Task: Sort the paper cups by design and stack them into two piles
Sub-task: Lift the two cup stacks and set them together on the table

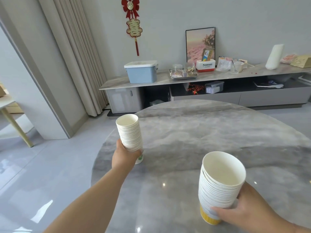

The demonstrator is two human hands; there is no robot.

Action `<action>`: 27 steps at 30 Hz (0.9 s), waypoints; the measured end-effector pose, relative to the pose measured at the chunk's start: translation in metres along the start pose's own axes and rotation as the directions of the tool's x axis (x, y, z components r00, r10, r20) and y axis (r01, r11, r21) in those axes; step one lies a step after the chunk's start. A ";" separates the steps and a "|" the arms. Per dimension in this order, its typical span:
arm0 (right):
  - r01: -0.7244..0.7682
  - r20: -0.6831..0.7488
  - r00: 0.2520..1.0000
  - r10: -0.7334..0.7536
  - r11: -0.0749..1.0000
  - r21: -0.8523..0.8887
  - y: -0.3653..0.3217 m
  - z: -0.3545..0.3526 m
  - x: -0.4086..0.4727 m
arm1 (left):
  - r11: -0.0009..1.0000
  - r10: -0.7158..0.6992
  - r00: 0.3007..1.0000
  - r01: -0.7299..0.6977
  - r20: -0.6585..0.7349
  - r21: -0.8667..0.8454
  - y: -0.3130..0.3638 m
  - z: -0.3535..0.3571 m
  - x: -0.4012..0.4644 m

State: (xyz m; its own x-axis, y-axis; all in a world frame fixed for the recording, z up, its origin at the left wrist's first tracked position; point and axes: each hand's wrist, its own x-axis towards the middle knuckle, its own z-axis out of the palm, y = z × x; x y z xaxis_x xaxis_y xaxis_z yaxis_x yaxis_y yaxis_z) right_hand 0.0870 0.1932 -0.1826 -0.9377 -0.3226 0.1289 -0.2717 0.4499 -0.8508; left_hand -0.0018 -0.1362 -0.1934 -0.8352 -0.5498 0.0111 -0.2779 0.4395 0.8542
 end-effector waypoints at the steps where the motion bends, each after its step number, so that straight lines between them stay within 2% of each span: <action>1: 0.012 0.000 1.000 -0.012 1.000 0.014 -0.003 0.000 0.001 | 1.000 -0.006 1.000 0.006 0.003 0.003 0.000 0.000 0.008; 8: 0.002 0.054 0.998 -0.008 0.995 0.102 -0.010 0.004 0.010 | 0.999 -0.033 0.998 0.034 0.051 -0.022 0.000 0.000 0.039; 11: -0.026 0.106 0.994 0.015 0.994 0.110 -0.009 0.003 0.007 | 0.993 -0.098 0.992 0.093 0.078 0.070 -0.007 -0.008 0.035; 13: -0.063 0.141 0.989 0.047 0.991 0.117 -0.010 0.003 0.003 | 0.968 -0.141 0.990 0.138 0.002 0.210 -0.013 -0.018 0.021; 15: -0.092 0.149 0.986 0.070 0.986 0.142 -0.012 0.006 0.000 | 0.967 -0.101 0.993 0.112 -0.063 0.230 -0.017 -0.029 -0.005; 16: -0.092 0.134 0.988 0.072 0.984 0.150 -0.015 0.010 -0.001 | 0.978 -0.049 0.998 0.056 -0.036 0.202 -0.018 -0.033 -0.021; 18: -0.082 0.085 0.994 0.074 0.992 0.096 -0.020 0.019 0.003 | 0.986 0.067 0.986 -0.089 0.152 0.142 -0.020 -0.039 -0.053; 21: -0.060 0.048 0.997 0.060 0.998 0.005 -0.029 0.045 0.017 | 0.970 0.187 0.887 -0.234 0.423 0.063 -0.023 -0.045 -0.087; 23: -0.048 0.031 0.998 0.047 0.999 0.007 -0.031 0.065 0.031 | 0.961 0.206 0.840 -0.271 0.502 0.059 -0.029 -0.049 -0.093; 27: 0.005 0.043 0.999 -0.006 1.000 0.027 -0.050 0.109 0.064 | 0.955 0.240 0.809 -0.296 0.536 0.019 -0.037 -0.056 -0.087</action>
State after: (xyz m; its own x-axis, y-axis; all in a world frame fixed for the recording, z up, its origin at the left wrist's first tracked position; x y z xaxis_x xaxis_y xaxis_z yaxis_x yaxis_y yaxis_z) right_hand 0.0642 0.0596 -0.1872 -0.9260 -0.3607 0.1119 -0.2701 0.4255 -0.8637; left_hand 0.1078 -0.1448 -0.1972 -0.9971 0.0411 -0.0643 -0.0272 0.5960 0.8026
